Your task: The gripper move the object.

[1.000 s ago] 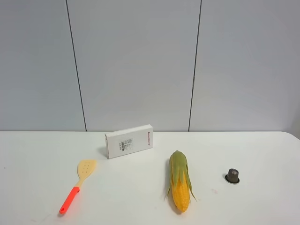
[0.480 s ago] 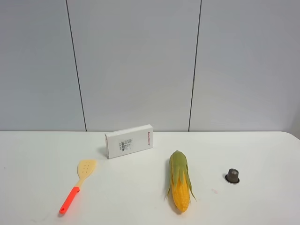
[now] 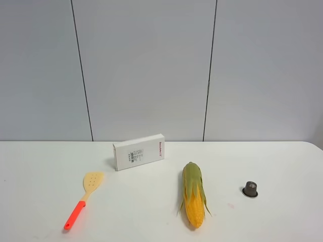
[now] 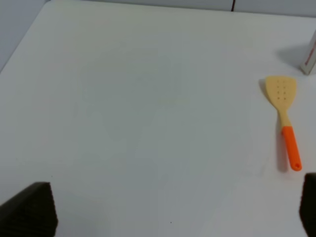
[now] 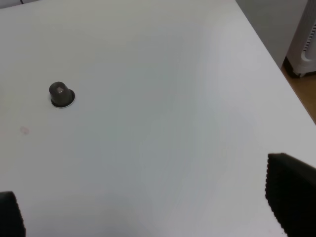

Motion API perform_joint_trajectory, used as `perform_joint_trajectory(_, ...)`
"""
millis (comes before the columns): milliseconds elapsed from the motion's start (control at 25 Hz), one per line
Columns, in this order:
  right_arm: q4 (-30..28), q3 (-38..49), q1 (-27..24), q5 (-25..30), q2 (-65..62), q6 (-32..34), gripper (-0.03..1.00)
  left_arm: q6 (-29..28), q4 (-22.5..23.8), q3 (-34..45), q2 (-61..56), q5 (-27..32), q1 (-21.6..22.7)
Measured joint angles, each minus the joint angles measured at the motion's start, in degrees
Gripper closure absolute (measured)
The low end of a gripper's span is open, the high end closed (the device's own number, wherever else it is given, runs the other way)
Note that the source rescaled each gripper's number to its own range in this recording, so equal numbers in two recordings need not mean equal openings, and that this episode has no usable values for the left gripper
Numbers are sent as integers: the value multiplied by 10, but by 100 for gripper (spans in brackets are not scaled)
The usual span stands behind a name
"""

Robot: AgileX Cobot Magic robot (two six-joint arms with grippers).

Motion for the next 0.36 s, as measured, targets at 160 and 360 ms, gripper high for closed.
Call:
perform_joint_trajectory(160,0,0,0,0,0,0,-3,0,0,0,0,0,0)
perform_joint_trajectory(360,0,0,0,0,0,0,-3,0,0,0,0,0,0)
